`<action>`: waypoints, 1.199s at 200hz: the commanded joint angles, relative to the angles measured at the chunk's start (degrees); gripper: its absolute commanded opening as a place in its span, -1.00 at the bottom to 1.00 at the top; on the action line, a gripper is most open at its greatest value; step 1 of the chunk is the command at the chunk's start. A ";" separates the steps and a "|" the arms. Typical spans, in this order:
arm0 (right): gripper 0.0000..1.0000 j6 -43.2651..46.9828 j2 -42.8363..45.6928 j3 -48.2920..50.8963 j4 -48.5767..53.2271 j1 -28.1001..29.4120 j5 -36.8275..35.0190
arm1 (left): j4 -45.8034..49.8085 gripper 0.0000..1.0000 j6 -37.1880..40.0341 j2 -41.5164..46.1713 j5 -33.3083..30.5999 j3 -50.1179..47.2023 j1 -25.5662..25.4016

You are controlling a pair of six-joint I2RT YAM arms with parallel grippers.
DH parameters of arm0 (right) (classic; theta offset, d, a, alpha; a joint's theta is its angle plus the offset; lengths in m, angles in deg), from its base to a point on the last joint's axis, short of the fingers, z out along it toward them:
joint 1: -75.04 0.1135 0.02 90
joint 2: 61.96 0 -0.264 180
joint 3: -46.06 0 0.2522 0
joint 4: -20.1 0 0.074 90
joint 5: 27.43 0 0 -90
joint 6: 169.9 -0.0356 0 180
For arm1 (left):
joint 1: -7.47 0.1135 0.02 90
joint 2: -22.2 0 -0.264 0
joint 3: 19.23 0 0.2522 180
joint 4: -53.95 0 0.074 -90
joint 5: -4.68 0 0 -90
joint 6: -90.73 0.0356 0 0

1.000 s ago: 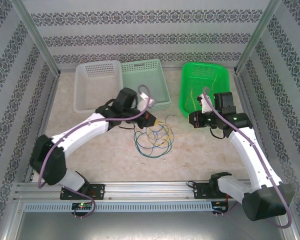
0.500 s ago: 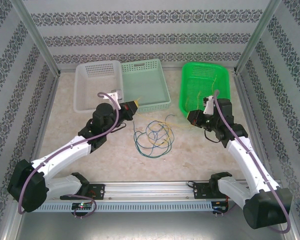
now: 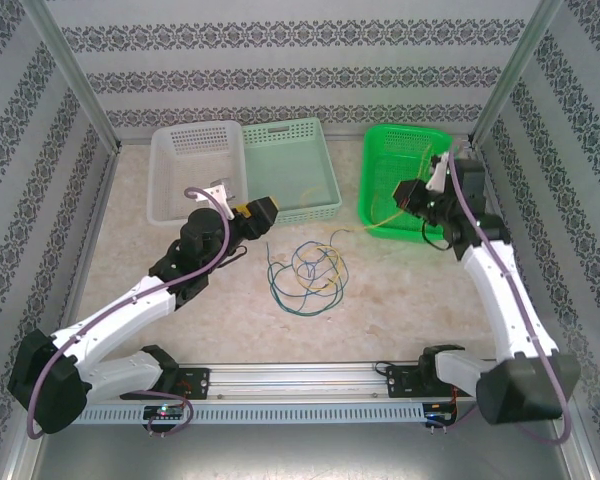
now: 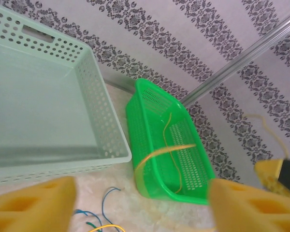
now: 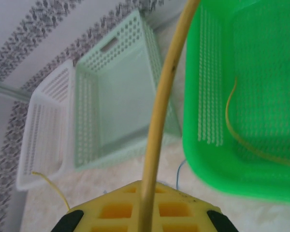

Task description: Untangle the cables

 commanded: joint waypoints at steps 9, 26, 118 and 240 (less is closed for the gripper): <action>-1.00 6.21 -5.72 -6.42 2.30 -6.93 -0.32 | 7.19 0.99 5.09 2.46 -3.37 2.08 0.45; -1.00 8.89 -8.02 -9.55 0.80 -9.77 -0.44 | 9.18 0.99 6.14 3.51 -4.04 1.67 0.61; -1.00 37.00 -27.07 -30.11 21.65 -11.84 -11.42 | 11.68 0.99 7.92 3.24 -4.11 1.33 1.52; -1.00 47.13 -44.67 -41.64 31.52 -12.30 -15.84 | 11.60 0.99 7.95 -0.17 -3.07 2.28 2.54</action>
